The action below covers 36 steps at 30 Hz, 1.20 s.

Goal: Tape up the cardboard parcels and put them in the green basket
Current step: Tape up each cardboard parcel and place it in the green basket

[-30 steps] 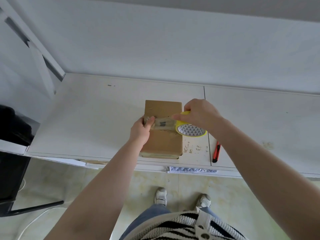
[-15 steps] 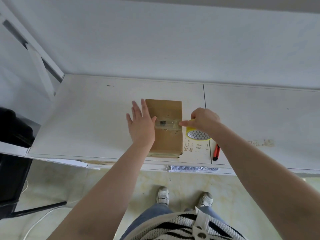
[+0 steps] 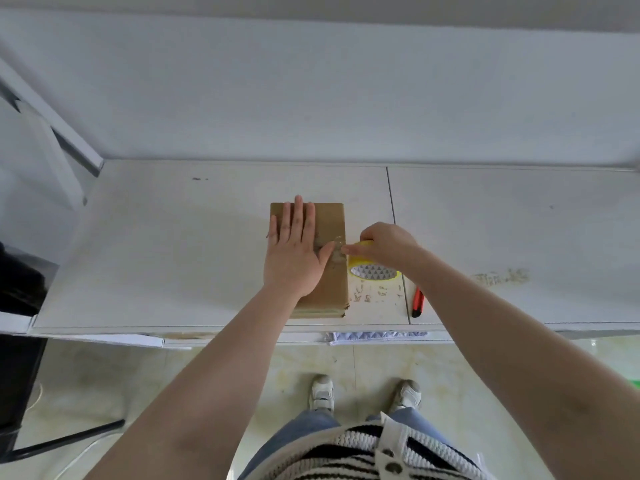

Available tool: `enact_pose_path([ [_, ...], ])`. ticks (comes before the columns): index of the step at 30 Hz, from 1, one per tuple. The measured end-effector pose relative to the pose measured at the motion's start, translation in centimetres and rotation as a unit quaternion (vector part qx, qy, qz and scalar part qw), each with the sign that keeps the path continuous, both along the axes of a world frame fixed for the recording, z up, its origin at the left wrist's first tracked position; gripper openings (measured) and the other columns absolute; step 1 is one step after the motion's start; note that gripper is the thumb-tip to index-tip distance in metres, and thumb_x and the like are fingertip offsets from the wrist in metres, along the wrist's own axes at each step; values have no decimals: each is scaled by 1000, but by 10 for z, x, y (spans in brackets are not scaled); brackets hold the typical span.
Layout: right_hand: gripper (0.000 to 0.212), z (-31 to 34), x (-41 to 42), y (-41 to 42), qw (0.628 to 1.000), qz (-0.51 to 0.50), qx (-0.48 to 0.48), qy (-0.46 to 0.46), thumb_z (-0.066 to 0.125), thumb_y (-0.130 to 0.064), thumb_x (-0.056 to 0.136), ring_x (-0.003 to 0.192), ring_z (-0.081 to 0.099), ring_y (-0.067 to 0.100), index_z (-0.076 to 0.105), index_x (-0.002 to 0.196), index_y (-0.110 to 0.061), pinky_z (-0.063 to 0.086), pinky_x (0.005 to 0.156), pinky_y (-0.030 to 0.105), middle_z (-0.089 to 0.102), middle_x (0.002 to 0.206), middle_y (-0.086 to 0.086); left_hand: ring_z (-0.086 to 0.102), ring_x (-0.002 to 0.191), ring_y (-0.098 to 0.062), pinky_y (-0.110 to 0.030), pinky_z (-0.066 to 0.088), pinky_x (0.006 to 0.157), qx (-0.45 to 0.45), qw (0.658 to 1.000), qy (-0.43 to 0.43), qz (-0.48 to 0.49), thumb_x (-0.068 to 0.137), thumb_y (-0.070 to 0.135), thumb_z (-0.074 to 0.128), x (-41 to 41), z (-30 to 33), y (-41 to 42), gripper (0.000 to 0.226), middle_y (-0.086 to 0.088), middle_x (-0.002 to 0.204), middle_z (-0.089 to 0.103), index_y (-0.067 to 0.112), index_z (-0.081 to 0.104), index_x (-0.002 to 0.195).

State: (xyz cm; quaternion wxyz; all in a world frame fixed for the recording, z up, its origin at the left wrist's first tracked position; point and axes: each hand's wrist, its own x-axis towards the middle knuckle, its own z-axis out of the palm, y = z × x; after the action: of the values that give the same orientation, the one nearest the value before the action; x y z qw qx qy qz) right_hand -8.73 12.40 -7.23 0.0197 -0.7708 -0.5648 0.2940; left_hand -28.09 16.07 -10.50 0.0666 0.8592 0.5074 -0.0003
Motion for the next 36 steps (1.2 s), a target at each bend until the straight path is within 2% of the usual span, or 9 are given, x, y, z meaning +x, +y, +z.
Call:
enact_pose_path([
  [2, 52, -5, 10, -11, 996, 8, 14, 90, 58, -61, 86, 56, 44, 13, 52, 61, -16, 34, 55, 27, 45, 59, -2, -23, 148, -23, -45, -8, 122, -7, 1000, 2, -2, 90, 69, -7, 0, 1, 0, 81, -5, 160, -28, 19, -21, 153],
  [4, 49, -8, 20, -19, 992, -9, 33, 118, 59, -54, 89, 55, 42, 14, 49, 58, -17, 34, 57, 28, 42, 57, -2, -23, 148, -24, -46, -9, 121, -10, 1000, 3, -7, 91, 70, -3, 1, 1, 1, 79, -6, 159, -29, 25, -22, 153],
  [10, 58, -1, 33, -7, 1000, 12, 1, 19, 62, -63, 82, 55, 47, 18, 47, 55, -14, 37, 57, 29, 45, 57, 2, -29, 146, -24, -44, -15, 119, -19, 1000, -2, -25, 90, 73, -1, -3, 3, 1, 77, -5, 157, -35, 32, -28, 149],
  [14, 62, -14, 33, -10, 1000, -8, 7, 18, 62, -69, 78, 49, 41, 15, 40, 52, -18, 33, 53, 27, 38, 51, -3, -27, 146, -28, -48, -15, 119, -28, 999, 23, -25, 90, 71, 4, 1, 6, 4, 80, -10, 157, -34, 29, -27, 150],
  [19, 61, -22, 32, -8, 1000, -7, 17, 0, 59, -73, 77, 50, 45, 13, 44, 54, -19, 35, 51, 25, 43, 52, -4, -28, 145, -35, -60, -18, 113, 66, 995, 64, -49, 94, 62, 5, 6, 10, -3, 74, -17, 159, -27, 23, -19, 153],
  [23, 60, -26, 31, -7, 1000, -1, 15, -3, 57, -74, 77, 52, 48, 13, 48, 54, -19, 37, 52, 26, 46, 53, -4, -26, 147, -30, -61, -14, 116, -55, 998, -19, 21, 100, 47, 23, 24, 11, -7, 70, -13, 159, -28, 25, -18, 153],
  [28, 62, -31, 34, -11, 999, -5, 21, 34, 54, -75, 77, 52, 47, 14, 47, 55, -18, 38, 56, 28, 45, 54, -3, -24, 147, -30, -58, -15, 114, -29, 998, 9, 48, 87, 79, 7, 28, 7, -14, 88, -14, 158, -30, 28, -24, 152],
  [33, 61, -32, 48, -18, 990, -13, 29, 136, 57, -69, 79, 55, 45, 14, 53, 62, -10, 36, 56, 28, 43, 58, -1, -25, 147, -30, -60, -9, 117, -28, 999, 7, 46, 85, 82, 10, 27, 6, -14, 92, -13, 158, -31, 29, -25, 151],
  [36, 64, -35, 48, -16, 995, -16, 21, 97, 61, -69, 77, 57, 50, 15, 62, 70, -5, 39, 55, 28, 51, 60, 1, -24, 147, -30, -60, -8, 117, -28, 998, 12, 47, 84, 82, 9, 27, 6, -13, 92, -13, 158, -31, 29, -26, 151],
])
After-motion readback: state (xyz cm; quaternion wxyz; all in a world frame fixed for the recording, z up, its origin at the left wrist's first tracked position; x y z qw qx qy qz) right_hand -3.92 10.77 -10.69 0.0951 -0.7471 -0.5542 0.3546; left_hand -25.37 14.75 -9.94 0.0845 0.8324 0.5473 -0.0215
